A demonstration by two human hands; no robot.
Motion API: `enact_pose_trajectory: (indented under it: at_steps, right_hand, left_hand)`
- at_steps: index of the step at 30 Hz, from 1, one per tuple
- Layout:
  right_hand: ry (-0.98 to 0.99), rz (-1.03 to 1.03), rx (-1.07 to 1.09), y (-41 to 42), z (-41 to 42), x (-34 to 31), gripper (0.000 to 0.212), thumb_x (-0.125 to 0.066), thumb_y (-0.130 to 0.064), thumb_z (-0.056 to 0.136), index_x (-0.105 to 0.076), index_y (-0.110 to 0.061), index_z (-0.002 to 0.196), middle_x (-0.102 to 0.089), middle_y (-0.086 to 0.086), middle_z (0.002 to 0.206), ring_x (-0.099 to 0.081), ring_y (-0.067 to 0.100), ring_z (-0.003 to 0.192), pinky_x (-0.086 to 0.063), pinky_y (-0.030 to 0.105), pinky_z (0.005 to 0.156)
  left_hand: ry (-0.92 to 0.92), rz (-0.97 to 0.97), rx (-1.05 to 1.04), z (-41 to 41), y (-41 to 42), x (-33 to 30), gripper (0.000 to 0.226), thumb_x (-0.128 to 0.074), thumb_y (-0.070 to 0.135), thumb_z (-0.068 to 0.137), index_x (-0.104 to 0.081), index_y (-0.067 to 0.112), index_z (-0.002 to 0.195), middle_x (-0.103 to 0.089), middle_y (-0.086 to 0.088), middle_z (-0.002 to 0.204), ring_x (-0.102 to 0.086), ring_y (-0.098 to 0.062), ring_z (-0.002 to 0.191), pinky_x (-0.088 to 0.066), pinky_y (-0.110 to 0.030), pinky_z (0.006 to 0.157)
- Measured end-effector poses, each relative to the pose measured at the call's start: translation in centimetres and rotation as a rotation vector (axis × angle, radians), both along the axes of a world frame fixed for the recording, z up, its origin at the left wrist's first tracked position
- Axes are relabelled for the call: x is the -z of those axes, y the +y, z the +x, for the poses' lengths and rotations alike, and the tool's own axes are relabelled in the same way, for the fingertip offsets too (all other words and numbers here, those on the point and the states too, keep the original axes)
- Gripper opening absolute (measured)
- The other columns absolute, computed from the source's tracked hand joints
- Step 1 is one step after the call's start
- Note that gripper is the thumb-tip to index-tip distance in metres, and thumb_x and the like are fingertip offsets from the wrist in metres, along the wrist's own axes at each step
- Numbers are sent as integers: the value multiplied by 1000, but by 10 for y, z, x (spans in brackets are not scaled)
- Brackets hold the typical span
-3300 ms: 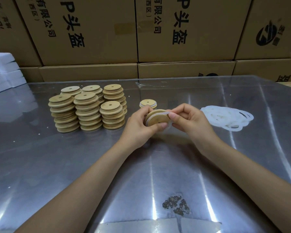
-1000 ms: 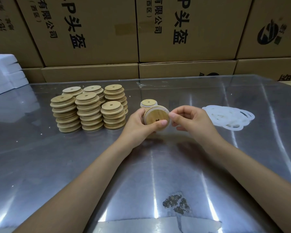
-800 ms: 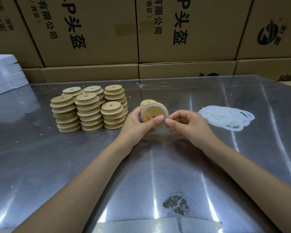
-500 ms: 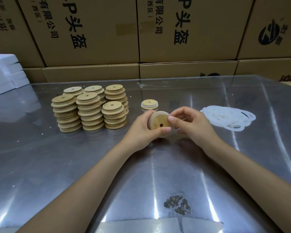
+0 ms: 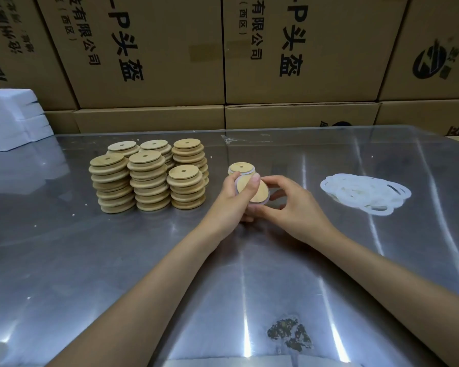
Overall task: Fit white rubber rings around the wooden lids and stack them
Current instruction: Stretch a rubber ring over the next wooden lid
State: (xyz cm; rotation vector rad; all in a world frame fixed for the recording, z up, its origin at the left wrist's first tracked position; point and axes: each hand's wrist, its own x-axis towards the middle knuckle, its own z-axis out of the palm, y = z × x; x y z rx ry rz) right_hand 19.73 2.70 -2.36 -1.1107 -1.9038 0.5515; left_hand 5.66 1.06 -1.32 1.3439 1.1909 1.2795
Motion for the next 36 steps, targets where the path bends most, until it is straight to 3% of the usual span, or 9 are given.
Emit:
enact_pose_trajectory:
  at_steps: [2, 4, 6, 11, 13, 16, 23, 27, 36]
  right_hand:
    - [15, 10, 42, 11, -3, 1, 47, -76, -41, 72, -61, -27, 114, -63, -11, 109, -60, 7, 95, -49, 28, 82]
    - [32, 6, 103, 26, -8, 2, 46, -76, -38, 74, -61, -24, 115, -63, -9, 112, -60, 10, 98, -49, 33, 86]
    - [38, -18, 163, 42, -14, 1, 50, -76, -43, 73, -59, -24, 117, -61, -8, 115, -58, 10, 103, -49, 37, 89]
    - [-14, -33, 257, 77, -30, 1, 52, -73, -49, 73, -56, -25, 116, -60, -9, 116, -56, 12, 106, -48, 40, 89]
    - [-42, -38, 263, 87, -33, 1, 55, -73, -50, 72, -56, -25, 118, -59, -7, 117, -56, 14, 107, -48, 41, 88]
    - [-64, -37, 277, 99, -37, 2, 60, -73, -53, 72, -55, -23, 120, -60, -5, 119, -56, 15, 110, -48, 40, 89]
    - [-131, -52, 296, 118, -41, 5, 61, -70, -53, 75, -55, -25, 127, -62, -4, 123, -53, 20, 117, -45, 36, 86]
    - [-201, -78, 304, 125, -42, 8, 61, -61, -53, 84, -45, -31, 138, -58, 0, 131, -44, 22, 127, -41, 36, 92]
    - [-325, -53, 319, 125, -45, 9, 51, -50, -53, 91, -44, -34, 137, -61, 8, 123, -46, 26, 122, -37, 34, 78]
  left_hand:
    - [70, 23, -35, 3, 1, 1, 55, -49, 41, 95, -28, 22, 142, -56, 3, 123, -61, -7, 93, -53, -20, 66]
    - [152, 73, -99, 4, -1, 5, 55, -55, 36, 93, -27, 23, 139, -51, 7, 127, -57, -16, 112, -52, -35, 90]
    - [280, 122, -153, 3, -1, 9, 57, -60, 29, 90, -30, 23, 138, -51, 6, 128, -57, -23, 113, -46, -42, 98]
    - [574, 256, -204, 1, 0, 17, 38, -61, 23, 88, -50, 25, 124, -55, 9, 117, -56, -4, 74, -39, -14, 70]
    - [613, 283, -177, 3, 0, 19, 35, -61, 22, 87, -52, 23, 121, -56, 10, 113, -51, -1, 64, -38, -15, 66]
    - [641, 306, -140, 5, 1, 20, 34, -61, 21, 87, -54, 23, 120, -58, 8, 114, -50, -6, 68, -42, -21, 73]
    - [662, 322, -107, 6, 2, 21, 33, -61, 20, 87, -54, 24, 119, -57, 8, 115, -49, -6, 74, -43, -21, 77]
    - [686, 321, -101, 7, 1, 19, 34, -60, 22, 87, -52, 24, 121, -56, 9, 116, -52, -10, 80, -43, -23, 79]
    - [722, 318, -83, 7, -1, 18, 36, -59, 22, 88, -51, 22, 123, -55, 8, 118, -49, -8, 75, -46, -29, 83]
